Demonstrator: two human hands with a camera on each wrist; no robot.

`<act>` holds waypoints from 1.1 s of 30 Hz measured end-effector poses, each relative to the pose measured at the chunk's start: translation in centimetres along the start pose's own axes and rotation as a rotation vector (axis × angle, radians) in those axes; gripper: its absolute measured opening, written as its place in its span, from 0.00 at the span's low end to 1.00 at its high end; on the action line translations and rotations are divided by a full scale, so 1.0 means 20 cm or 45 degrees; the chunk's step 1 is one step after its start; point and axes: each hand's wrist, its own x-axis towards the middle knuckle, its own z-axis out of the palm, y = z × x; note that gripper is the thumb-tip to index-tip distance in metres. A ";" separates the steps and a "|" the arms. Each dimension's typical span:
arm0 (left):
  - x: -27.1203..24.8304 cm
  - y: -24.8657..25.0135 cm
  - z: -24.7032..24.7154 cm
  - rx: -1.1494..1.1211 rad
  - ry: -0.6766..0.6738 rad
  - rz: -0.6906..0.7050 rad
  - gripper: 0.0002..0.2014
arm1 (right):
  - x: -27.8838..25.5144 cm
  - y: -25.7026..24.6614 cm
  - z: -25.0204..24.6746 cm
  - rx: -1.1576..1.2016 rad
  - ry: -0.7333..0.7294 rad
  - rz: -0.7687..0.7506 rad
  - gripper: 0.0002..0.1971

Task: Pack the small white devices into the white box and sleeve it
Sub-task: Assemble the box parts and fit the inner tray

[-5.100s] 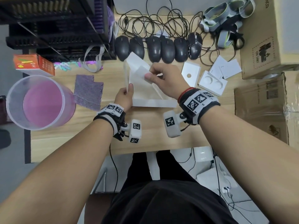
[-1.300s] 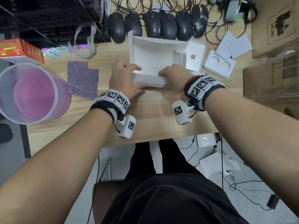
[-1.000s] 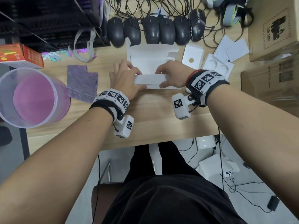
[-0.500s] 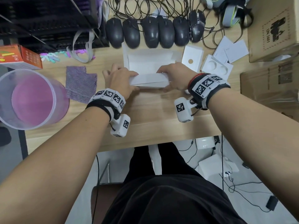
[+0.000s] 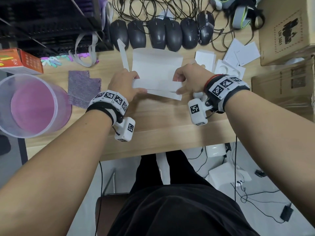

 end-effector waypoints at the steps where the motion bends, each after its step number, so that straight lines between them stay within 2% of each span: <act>1: 0.00 0.00 0.00 -0.008 -0.001 0.001 0.25 | 0.00 0.00 0.00 0.003 -0.003 -0.002 0.24; 13: 0.04 0.01 -0.01 -0.003 -0.070 -0.064 0.24 | -0.03 -0.02 -0.02 -0.052 -0.128 -0.017 0.38; 19: 0.02 0.06 -0.01 0.159 -0.136 -0.086 0.29 | 0.01 -0.01 0.01 -0.062 -0.060 -0.042 0.30; 22: -0.01 0.11 0.01 0.464 -0.063 0.040 0.40 | 0.02 0.00 0.00 -0.047 -0.073 -0.059 0.30; 25: -0.04 0.20 0.07 0.593 0.086 0.256 0.42 | 0.03 0.00 0.00 -0.015 -0.115 -0.067 0.28; 28: -0.03 0.29 0.13 0.470 0.015 0.405 0.35 | 0.02 -0.01 0.01 0.017 -0.148 -0.078 0.27; 30: -0.03 0.31 0.13 0.266 -0.104 0.350 0.31 | 0.01 -0.01 0.00 0.015 -0.144 -0.087 0.27; 33: -0.02 0.30 0.14 0.124 -0.124 0.302 0.29 | -0.01 0.00 0.00 -0.005 -0.153 -0.088 0.30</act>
